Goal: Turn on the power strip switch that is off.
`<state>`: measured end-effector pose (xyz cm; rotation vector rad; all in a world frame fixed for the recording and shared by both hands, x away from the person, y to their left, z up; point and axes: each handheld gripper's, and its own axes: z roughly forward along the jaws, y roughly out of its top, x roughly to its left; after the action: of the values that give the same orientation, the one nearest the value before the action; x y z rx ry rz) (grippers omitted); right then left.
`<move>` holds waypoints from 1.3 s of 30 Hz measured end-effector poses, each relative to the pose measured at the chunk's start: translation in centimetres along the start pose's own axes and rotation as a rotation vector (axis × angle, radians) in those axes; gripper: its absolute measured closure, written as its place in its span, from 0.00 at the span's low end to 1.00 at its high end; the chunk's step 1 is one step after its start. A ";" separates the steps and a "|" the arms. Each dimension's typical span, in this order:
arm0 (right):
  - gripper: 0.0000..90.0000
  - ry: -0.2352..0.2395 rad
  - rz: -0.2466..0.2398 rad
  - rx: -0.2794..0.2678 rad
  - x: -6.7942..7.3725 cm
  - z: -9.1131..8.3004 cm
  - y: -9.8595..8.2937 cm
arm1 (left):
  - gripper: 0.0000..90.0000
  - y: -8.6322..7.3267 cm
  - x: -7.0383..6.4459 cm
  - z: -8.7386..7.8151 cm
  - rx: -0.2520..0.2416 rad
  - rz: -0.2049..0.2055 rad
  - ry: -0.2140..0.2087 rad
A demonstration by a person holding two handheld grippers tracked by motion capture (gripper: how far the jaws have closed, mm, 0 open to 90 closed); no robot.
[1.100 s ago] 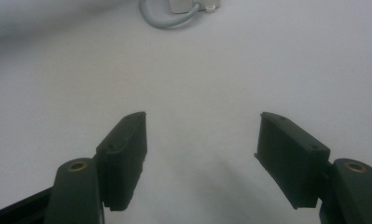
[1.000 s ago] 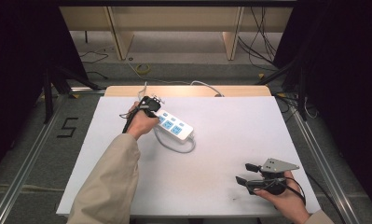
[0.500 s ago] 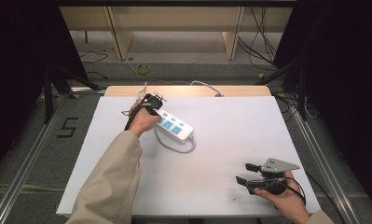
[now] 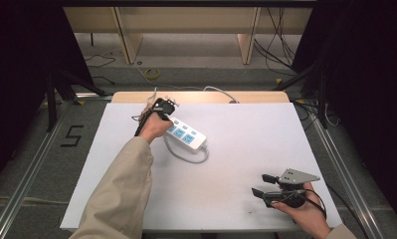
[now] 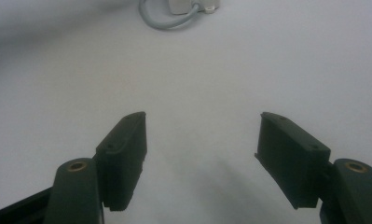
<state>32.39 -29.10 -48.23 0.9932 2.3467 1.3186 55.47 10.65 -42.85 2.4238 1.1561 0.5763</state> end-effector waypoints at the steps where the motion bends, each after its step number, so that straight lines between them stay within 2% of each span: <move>1: 0.37 0.001 0.001 0.001 0.0 0.0 0.0 | 1.00 0.0 0.0 0.0 -0.002 -0.003 0.002; 12: 0.37 0.001 0.001 0.001 0.0 0.0 0.0 | 1.00 0.1 0.5 0.4 0.008 -0.009 0.007; 24: 0.37 0.000 0.001 0.000 0.0 0.0 0.0 | 1.00 0.3 0.6 0.9 -0.011 -0.011 0.010; 27: 0.37 0.001 0.000 0.000 0.0 0.0 0.0 | 1.00 0.4 0.6 1.0 -0.004 0.006 0.009; 29: 0.37 0.000 0.000 0.000 -0.1 0.0 0.0 | 1.00 0.4 0.5 1.2 -0.012 -0.004 0.009; 32: 0.37 0.000 0.001 -0.001 -0.1 0.0 0.0 | 1.00 0.6 0.6 1.2 -0.005 0.009 0.008; 39: 0.37 0.000 0.003 -0.002 -0.1 -0.1 0.0 | 1.00 1.6 0.4 0.9 -0.026 0.017 0.011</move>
<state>32.39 -29.21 -48.23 0.9967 2.3446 1.3217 57.19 9.84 -42.72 2.4140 1.1268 0.6070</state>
